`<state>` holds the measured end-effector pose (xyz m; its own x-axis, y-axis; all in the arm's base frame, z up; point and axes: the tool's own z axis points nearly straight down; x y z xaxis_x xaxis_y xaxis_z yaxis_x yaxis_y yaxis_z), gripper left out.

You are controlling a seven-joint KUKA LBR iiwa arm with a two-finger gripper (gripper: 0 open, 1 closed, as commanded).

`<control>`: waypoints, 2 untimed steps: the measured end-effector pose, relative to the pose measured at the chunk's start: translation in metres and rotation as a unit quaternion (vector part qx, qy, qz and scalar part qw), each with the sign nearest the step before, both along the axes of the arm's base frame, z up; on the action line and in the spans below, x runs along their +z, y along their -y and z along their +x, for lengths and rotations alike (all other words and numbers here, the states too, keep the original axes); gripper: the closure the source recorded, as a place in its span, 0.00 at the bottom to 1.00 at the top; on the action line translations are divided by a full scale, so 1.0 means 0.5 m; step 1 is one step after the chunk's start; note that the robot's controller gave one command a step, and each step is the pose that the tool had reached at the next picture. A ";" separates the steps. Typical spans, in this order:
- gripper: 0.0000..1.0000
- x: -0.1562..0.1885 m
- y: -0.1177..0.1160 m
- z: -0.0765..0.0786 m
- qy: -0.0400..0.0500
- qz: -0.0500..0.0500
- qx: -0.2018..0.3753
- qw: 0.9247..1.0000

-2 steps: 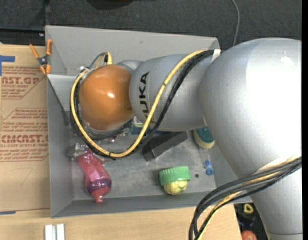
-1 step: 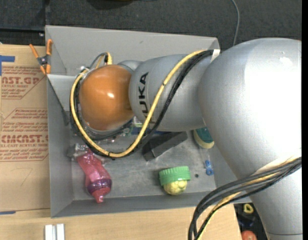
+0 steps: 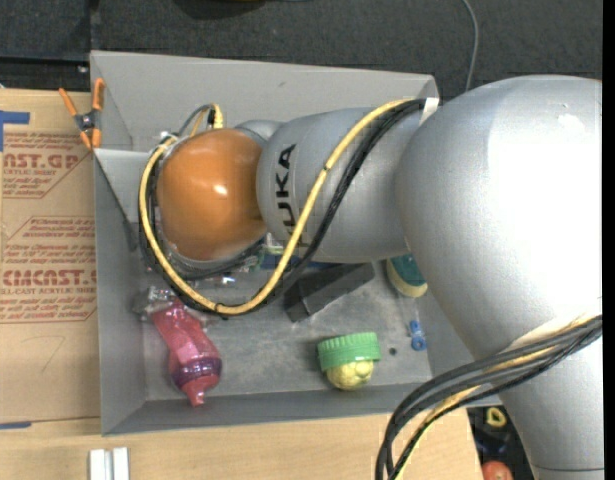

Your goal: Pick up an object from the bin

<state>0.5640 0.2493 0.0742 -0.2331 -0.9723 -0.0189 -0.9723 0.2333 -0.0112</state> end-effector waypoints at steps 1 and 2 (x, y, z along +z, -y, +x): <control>1.00 0.041 -0.001 -0.001 0.000 0.000 0.000 1.000; 1.00 0.031 -0.002 -0.002 -0.001 0.002 -0.001 1.000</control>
Offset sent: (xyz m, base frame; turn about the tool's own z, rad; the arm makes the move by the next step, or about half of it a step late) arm -0.0008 -0.0003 0.0158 -0.0001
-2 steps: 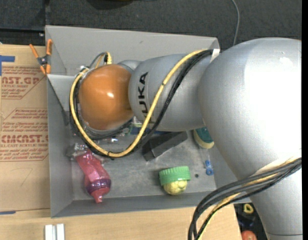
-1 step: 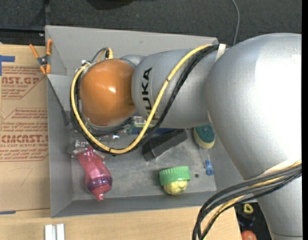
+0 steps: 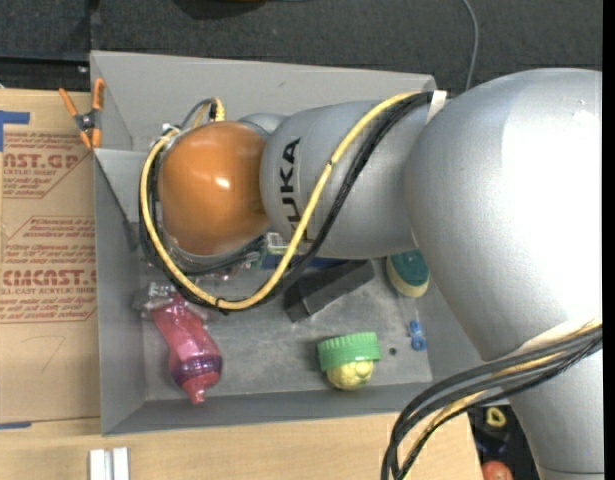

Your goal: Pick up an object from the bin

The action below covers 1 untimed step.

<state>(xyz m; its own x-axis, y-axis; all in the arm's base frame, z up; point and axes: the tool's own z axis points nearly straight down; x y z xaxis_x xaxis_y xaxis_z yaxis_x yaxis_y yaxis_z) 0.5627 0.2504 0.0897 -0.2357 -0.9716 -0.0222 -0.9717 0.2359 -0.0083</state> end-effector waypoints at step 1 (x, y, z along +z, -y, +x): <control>1.00 0.020 -0.001 0.001 0.001 0.001 -0.001 1.000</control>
Offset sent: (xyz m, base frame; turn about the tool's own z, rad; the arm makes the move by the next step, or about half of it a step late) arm -0.0003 0.0000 0.0458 0.0003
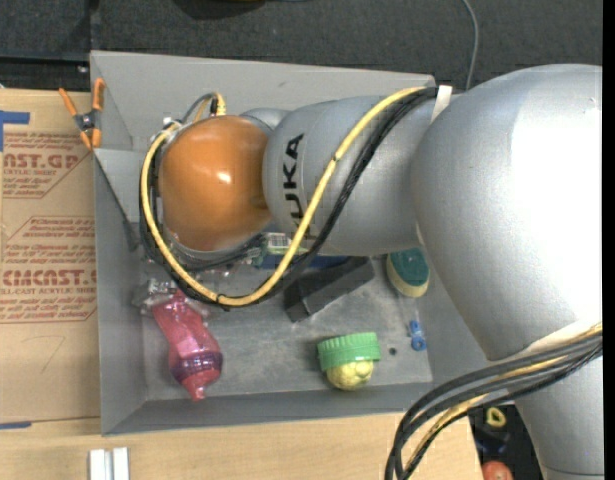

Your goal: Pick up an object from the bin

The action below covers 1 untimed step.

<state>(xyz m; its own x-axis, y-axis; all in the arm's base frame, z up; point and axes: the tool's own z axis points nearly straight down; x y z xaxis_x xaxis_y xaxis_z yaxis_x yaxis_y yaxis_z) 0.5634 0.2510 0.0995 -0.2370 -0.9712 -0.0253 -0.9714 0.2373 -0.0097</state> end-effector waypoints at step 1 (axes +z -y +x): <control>1.00 0.072 -0.002 -0.002 0.000 0.001 0.000 1.000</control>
Offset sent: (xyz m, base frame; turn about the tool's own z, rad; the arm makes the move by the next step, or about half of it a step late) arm -0.0017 -0.0007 0.0627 0.0002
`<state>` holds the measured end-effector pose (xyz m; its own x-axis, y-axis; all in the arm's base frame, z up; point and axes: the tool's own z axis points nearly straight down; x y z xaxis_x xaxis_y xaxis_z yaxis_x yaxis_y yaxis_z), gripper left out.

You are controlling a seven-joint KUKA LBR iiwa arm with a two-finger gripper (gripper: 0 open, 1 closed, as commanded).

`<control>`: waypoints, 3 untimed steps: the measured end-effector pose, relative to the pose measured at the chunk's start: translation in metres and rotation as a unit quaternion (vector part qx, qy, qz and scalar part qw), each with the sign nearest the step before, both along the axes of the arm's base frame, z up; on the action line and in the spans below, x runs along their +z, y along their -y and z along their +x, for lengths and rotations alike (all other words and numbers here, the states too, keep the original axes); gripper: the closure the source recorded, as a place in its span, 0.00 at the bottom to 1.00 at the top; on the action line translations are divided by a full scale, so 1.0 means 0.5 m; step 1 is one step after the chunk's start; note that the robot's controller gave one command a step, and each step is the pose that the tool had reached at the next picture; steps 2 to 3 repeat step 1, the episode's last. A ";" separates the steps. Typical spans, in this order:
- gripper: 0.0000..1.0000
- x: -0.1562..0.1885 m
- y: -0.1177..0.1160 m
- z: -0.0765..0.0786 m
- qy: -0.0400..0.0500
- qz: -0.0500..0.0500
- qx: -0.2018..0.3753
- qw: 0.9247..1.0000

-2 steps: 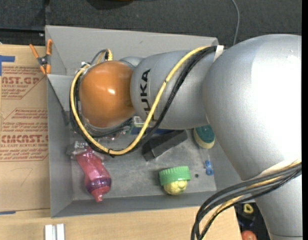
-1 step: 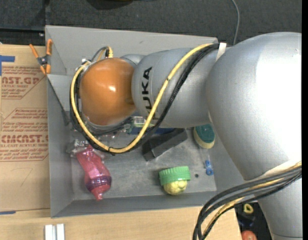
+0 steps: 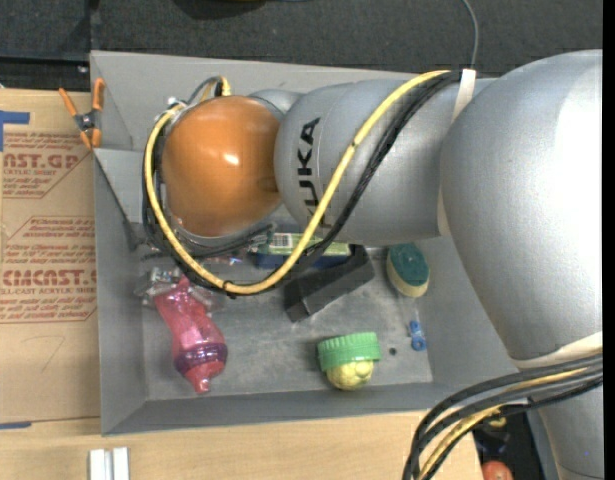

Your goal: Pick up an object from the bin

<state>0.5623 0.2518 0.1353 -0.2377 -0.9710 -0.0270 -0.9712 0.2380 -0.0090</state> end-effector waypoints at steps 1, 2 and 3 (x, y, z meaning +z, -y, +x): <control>1.00 0.053 0.000 -0.002 -0.002 0.000 -0.001 1.000; 1.00 0.053 0.000 -0.002 -0.002 0.000 -0.001 1.000; 1.00 0.053 0.000 -0.002 -0.002 0.000 -0.001 1.000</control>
Offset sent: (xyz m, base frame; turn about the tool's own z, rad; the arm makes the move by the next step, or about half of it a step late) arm -0.0010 -0.0005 0.0394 0.0003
